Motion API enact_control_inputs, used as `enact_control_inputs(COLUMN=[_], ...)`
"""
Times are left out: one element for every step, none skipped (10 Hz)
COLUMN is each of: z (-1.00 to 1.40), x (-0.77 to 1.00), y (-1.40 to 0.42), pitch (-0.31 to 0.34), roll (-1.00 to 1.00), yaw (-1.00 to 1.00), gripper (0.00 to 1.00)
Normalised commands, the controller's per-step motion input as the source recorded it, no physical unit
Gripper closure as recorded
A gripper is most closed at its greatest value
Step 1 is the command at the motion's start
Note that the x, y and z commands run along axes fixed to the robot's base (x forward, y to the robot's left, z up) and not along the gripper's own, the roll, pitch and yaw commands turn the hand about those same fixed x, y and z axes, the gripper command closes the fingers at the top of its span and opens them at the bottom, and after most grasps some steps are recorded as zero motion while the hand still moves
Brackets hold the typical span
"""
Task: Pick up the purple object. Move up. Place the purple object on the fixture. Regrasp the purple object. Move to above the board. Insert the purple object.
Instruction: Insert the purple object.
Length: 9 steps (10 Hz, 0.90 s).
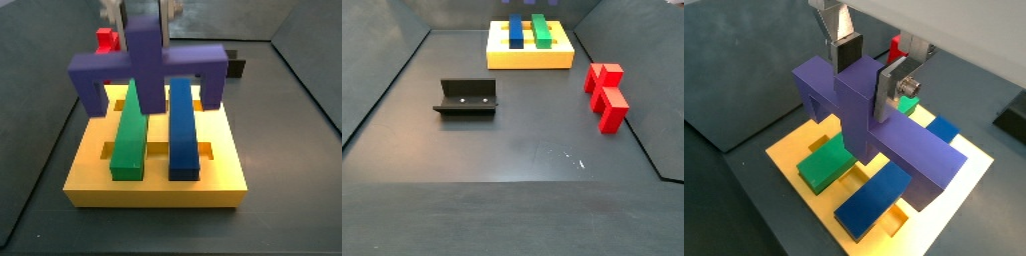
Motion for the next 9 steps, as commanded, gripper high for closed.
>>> enact_control_inputs(z=[-0.49, -0.41, -0.31, -0.15, -0.04, 0.00, 0.00, -0.09, -0.24], x=[0.11, 0.18, 0.04, 0.10, 0.12, 0.16, 0.17, 0.21, 0.11], y=[-0.18, -0.16, -0.20, -0.23, -0.18, -0.12, -0.09, 0.00, 0.00], pitch=[0.000, 0.000, 0.000, 0.000, 0.000, 0.001, 0.000, 0.000, 0.000], roll=[0.10, 0.15, 0.10, 0.06, 0.06, 0.08, 0.09, 0.08, 0.06], yaw=[0.00, 0.01, 0.02, 0.00, 0.00, 0.08, 0.11, 0.12, 0.13], gripper=[1.00, 1.00, 1.00, 1.00, 1.00, 1.00, 1.00, 1.00, 1.00])
